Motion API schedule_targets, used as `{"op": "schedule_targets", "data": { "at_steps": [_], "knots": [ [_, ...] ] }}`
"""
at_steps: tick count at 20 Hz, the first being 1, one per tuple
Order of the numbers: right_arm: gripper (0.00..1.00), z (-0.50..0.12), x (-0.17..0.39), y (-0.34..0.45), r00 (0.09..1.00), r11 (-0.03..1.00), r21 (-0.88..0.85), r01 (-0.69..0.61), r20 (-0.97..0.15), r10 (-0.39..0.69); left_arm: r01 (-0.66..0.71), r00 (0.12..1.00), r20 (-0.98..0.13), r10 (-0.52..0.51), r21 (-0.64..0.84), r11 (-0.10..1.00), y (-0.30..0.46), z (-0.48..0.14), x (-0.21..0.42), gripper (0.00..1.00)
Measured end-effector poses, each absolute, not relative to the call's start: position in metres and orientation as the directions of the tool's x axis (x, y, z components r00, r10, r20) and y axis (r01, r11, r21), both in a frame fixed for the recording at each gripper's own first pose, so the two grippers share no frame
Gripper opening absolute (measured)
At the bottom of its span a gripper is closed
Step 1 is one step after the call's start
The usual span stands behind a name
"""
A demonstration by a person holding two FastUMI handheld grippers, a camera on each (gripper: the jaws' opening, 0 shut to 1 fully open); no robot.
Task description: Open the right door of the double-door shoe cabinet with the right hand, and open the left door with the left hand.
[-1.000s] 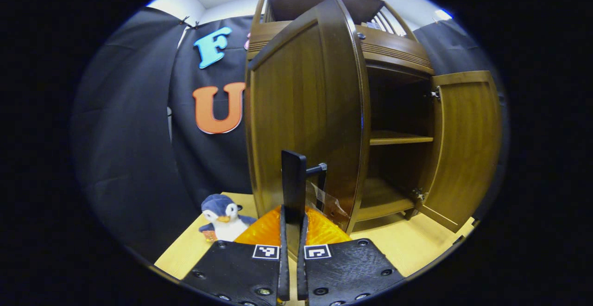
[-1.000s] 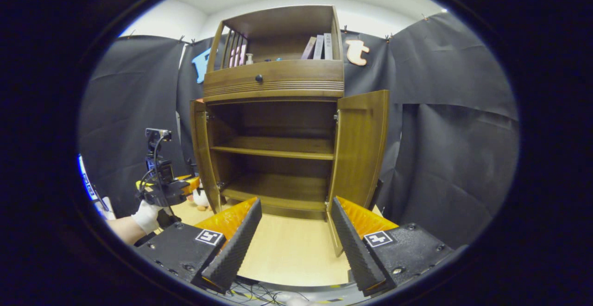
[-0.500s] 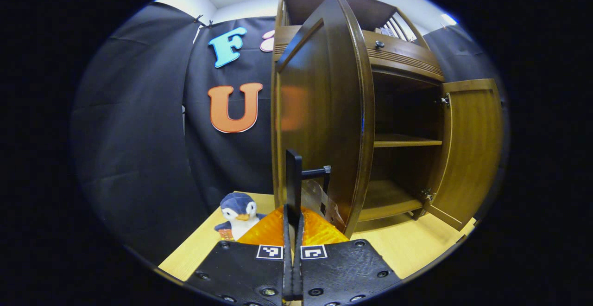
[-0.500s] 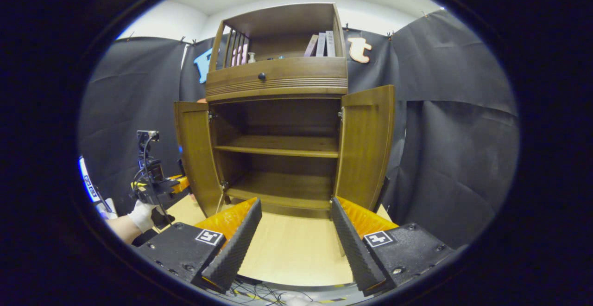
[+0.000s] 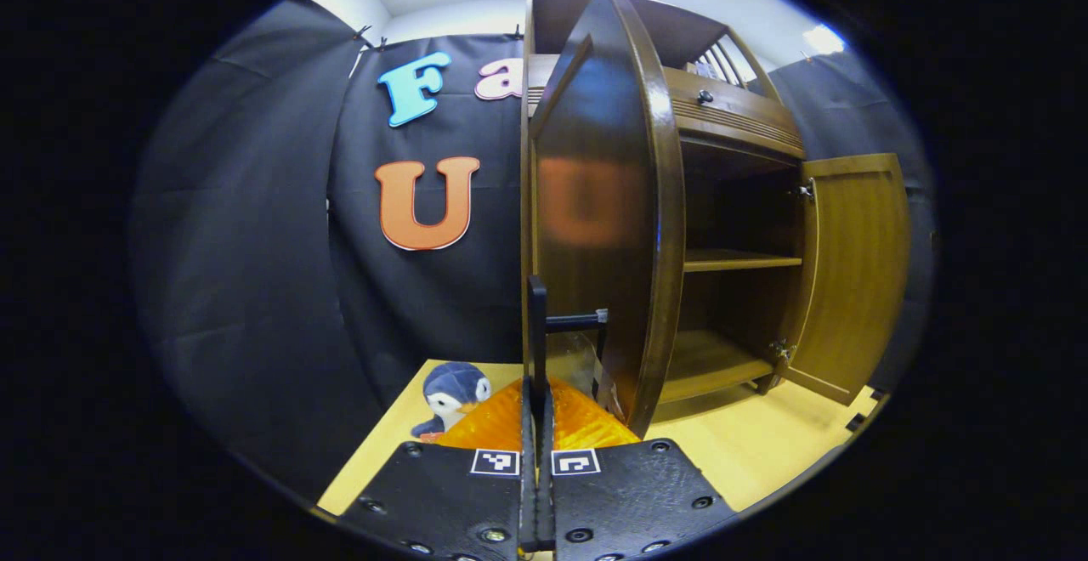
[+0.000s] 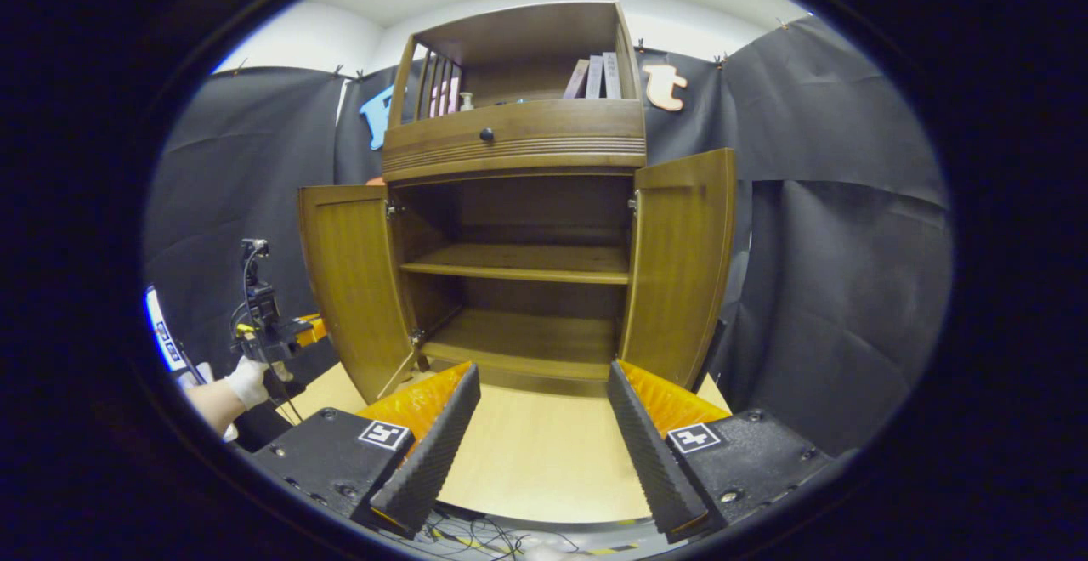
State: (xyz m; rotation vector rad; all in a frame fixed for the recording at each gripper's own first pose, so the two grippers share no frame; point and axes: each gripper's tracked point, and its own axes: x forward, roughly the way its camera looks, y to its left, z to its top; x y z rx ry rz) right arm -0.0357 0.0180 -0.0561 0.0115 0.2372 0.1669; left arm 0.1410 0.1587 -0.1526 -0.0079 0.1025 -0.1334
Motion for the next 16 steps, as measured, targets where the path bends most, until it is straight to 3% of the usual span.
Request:
{"op": "schedule_targets", "data": {
  "at_steps": [8,9,10,16],
  "knots": [
    [0.96,-0.058,-0.036,0.034,0.951,0.981,0.020,-0.193,-0.244,0.192,0.208,0.972,-0.097,-0.213,-0.061,0.976,0.186,-0.152,0.147,0.00],
    [1.00,-0.058,-0.036,0.035,0.950,0.980,0.017,-0.196,-0.243,0.194,0.219,0.970,-0.099,-0.224,-0.065,0.974,0.188,-0.153,0.148,0.00],
    [0.96,-0.057,-0.036,0.037,0.949,0.980,0.015,-0.200,-0.245,0.198,0.230,0.967,-0.099,-0.237,-0.072,0.970,0.191,-0.153,0.149,0.00],
    [0.96,-0.059,-0.037,0.045,0.945,0.977,0.004,-0.212,-0.252,0.206,0.299,0.945,-0.108,-0.308,-0.093,0.950,0.204,-0.154,0.151,0.00]
  ]
}}
